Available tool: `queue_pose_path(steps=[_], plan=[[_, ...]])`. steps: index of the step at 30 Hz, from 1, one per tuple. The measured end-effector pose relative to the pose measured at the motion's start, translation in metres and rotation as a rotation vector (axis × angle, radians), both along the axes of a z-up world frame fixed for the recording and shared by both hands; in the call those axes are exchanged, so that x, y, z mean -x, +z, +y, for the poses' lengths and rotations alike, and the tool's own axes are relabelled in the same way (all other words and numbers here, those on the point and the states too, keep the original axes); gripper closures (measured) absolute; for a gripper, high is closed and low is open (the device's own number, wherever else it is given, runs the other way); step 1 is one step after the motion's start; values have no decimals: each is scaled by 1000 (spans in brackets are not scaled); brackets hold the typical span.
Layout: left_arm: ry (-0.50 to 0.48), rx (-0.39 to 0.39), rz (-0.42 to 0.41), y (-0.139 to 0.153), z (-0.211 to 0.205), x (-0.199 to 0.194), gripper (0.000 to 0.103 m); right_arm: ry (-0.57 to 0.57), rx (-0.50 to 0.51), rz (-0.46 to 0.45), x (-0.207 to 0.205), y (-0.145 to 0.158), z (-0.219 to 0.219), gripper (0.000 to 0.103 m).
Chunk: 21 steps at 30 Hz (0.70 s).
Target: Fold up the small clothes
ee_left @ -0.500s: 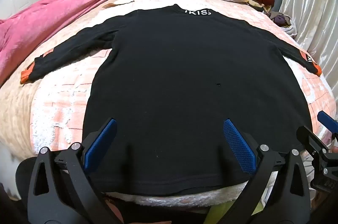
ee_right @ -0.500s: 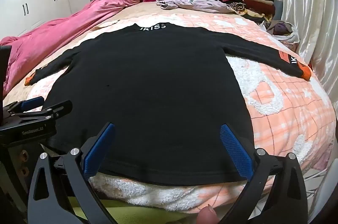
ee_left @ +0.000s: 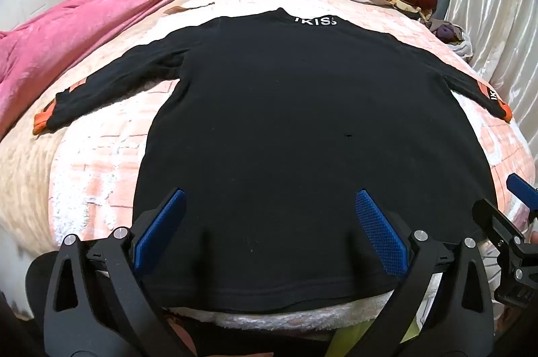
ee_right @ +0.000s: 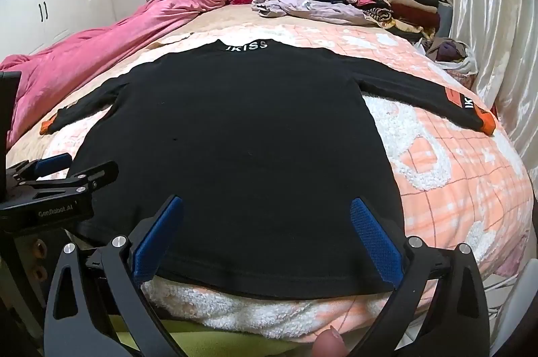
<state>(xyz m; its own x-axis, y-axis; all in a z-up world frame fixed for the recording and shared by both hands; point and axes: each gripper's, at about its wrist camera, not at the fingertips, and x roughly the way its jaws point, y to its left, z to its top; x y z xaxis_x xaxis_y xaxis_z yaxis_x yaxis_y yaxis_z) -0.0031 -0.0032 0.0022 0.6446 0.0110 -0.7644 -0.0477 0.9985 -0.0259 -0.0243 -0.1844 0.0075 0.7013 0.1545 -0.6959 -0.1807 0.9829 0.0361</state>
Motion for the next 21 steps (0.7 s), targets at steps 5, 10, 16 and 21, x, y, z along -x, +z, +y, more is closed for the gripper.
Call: queue_pose_path(steps=[5,10,16,21], plan=[[1,6,-3,0,5,-3,8,0,6,-2,0,0,2,4],[1,7,-6,1,6,-3,8,1,6,1,0,-1,4,4],[1,7,-5,1,5,-3,8,4,6,7,0,-1,5,4],[2,5,-5,0,5,-2,8,2,3,7,1,-2,5,4]])
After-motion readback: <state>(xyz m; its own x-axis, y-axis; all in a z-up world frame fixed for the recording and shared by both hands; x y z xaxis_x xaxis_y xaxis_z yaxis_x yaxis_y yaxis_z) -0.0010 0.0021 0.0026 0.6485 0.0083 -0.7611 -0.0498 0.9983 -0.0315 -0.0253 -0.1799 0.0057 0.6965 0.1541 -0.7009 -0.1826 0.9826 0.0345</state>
